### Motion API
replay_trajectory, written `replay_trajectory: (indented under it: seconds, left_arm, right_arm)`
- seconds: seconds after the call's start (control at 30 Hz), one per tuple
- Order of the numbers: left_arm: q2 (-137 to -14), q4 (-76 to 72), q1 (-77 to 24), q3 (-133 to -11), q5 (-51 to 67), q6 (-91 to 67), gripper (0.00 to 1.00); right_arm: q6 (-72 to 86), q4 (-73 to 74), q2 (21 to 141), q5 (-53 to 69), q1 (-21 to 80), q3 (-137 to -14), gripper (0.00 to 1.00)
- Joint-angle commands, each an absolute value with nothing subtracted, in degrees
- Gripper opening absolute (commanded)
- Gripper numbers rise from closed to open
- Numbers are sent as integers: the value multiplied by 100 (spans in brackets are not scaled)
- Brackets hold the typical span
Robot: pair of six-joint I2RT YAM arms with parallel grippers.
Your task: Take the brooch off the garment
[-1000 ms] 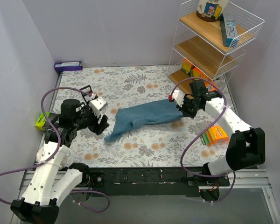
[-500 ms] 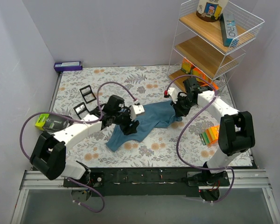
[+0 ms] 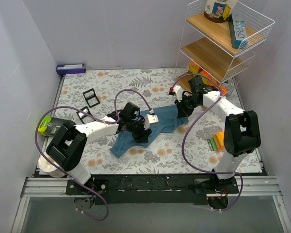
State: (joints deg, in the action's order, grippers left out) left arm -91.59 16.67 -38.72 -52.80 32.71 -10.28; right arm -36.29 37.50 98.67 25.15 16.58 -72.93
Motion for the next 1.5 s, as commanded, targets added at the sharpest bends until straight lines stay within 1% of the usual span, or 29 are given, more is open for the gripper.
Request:
replay_trajectory:
  seconds: [0.0, 0.13, 0.27, 0.4, 0.47, 0.57, 0.67, 0.77, 0.87, 0.9, 0.93, 1.03, 1.13, 1.17, 1.27, 1.3, 1.37, 1.4, 1.47]
  left_arm:
    - [-9150, 2003, -3920, -5616, 3630, -582, 42]
    - [-9141, 2162, -3964, -5476, 3700, -335, 35]
    - [-9272, 2232, -4043, -5449, 3551, -220, 35]
    - [-9387, 2285, -4166, -5379, 3437, -62, 41]
    - [-9431, 2285, -4210, -5318, 3402, -9, 48]
    - [-9457, 2206, -4289, -5186, 3252, 184, 50]
    - [-9457, 1855, -4429, -4975, 2726, 132, 50]
    - [-9553, 1548, -4535, -4843, 2233, 36, 42]
    - [-9615, 1406, -4562, -4808, 2048, 26, 26]
    - [-9615, 1398, -4570, -4808, 2039, 26, 7]
    - [-9589, 1415, -4570, -4834, 1969, -139, 0]
    - [-9396, 1555, -4562, -4860, 1794, -150, 0]
    - [-8861, 1845, -4334, -4983, 1617, -149, 0]
    - [-8494, 1854, -4229, -5044, 1504, -193, 0]
    - [-7947, 1810, -3631, -5220, 1319, -342, 0]
    - [-7728, 1976, -3299, -5499, 1214, -343, 0]
    - [-7577, 2152, -2999, -5799, 1152, -308, 0]
    - [-7454, 2327, -2736, -6140, 1169, -229, 0]
    - [-7331, 2408, -2523, -6441, 1195, -193, 0]
  right_arm:
    - [-3463, 3743, 10142, 2795, 1652, -7681, 1]
    - [-3410, 3814, 10292, 2856, 1644, -7883, 1]
    - [-3366, 3858, 10406, 2953, 1626, -8006, 1]
    - [-3358, 3990, 10547, 3032, 1617, -8138, 1]
    - [-3349, 4069, 10643, 3050, 1600, -8209, 1]
    - [-3278, 4113, 10722, 3076, 1565, -8244, 1]
    - [-3261, 4131, 10732, 3102, 1547, -8271, 1]
    - [-3278, 4131, 10705, 3068, 1521, -8244, 1]
    - [-3287, 4148, 10652, 3032, 1485, -8174, 1]
    - [-3278, 4148, 10626, 3024, 1477, -8148, 1]
    - [-3278, 4157, 10582, 3015, 1468, -8113, 1]
    - [-3287, 4184, 10442, 2988, 1441, -8138, 1]
    - [-3392, 4184, 10275, 2962, 1406, -8226, 1]
    - [-3453, 4175, 10153, 2927, 1398, -8314, 1]
    - [-3743, 4123, 9915, 2804, 1371, -8586, 1]
    - [-3822, 4061, 9853, 2769, 1380, -8648, 1]
    - [-3858, 4017, 9730, 2646, 1380, -8884, 1]
    - [-3867, 4034, 9703, 2637, 1371, -9182, 1]
    - [-3867, 4113, 9651, 2611, 1380, -9561, 1]
